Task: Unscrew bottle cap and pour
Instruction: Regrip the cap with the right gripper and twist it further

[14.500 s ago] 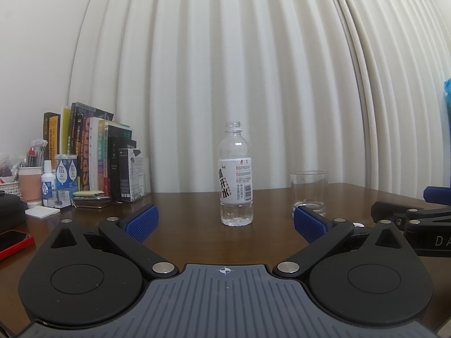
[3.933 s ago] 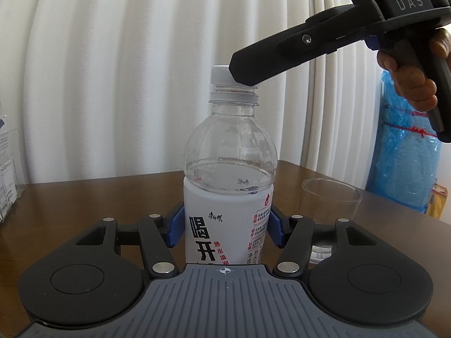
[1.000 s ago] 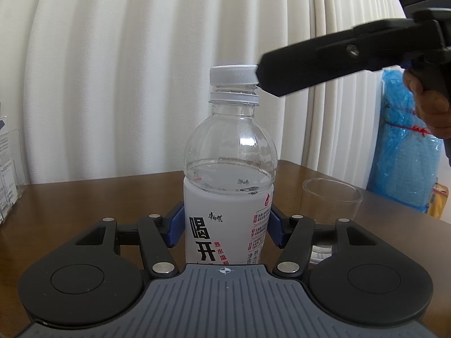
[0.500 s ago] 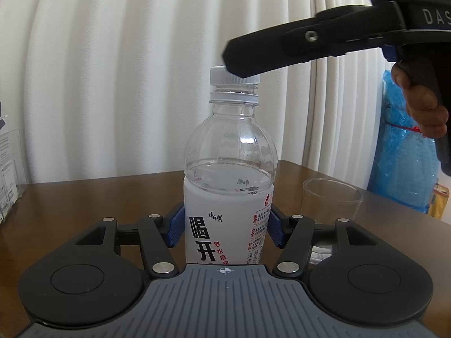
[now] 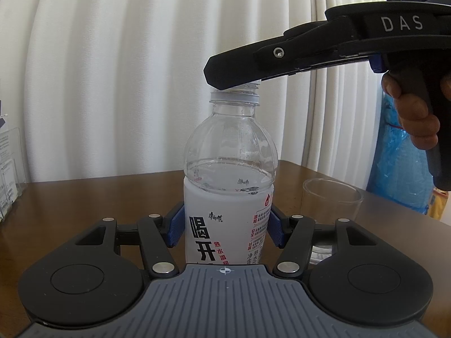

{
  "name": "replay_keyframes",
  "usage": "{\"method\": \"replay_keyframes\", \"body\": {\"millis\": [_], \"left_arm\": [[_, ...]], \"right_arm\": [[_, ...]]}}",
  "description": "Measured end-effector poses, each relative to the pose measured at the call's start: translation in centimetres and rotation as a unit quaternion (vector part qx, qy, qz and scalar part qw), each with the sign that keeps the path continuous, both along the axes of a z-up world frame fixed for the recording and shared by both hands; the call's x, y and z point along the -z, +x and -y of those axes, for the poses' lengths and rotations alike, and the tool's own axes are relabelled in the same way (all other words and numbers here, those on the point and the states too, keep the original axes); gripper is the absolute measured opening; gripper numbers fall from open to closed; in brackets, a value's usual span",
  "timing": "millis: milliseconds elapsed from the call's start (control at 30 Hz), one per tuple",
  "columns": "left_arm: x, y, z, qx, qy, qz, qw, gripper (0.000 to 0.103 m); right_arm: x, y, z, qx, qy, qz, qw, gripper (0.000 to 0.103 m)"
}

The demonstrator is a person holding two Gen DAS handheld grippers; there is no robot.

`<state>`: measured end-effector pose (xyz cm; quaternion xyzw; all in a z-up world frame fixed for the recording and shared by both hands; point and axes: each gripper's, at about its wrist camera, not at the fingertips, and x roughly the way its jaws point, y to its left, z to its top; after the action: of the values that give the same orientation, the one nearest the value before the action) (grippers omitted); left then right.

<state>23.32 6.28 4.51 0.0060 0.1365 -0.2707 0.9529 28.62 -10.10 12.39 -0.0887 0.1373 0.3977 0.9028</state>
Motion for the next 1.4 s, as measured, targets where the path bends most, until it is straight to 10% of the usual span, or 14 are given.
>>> {"method": "replay_keyframes", "body": {"millis": [1400], "left_arm": [[-0.2,-0.8,0.1,-0.002,0.000,0.000,1.0000,0.059]], "right_arm": [[-0.1,-1.3,0.5,-0.004,-0.010,0.007,1.000,0.036]]}}
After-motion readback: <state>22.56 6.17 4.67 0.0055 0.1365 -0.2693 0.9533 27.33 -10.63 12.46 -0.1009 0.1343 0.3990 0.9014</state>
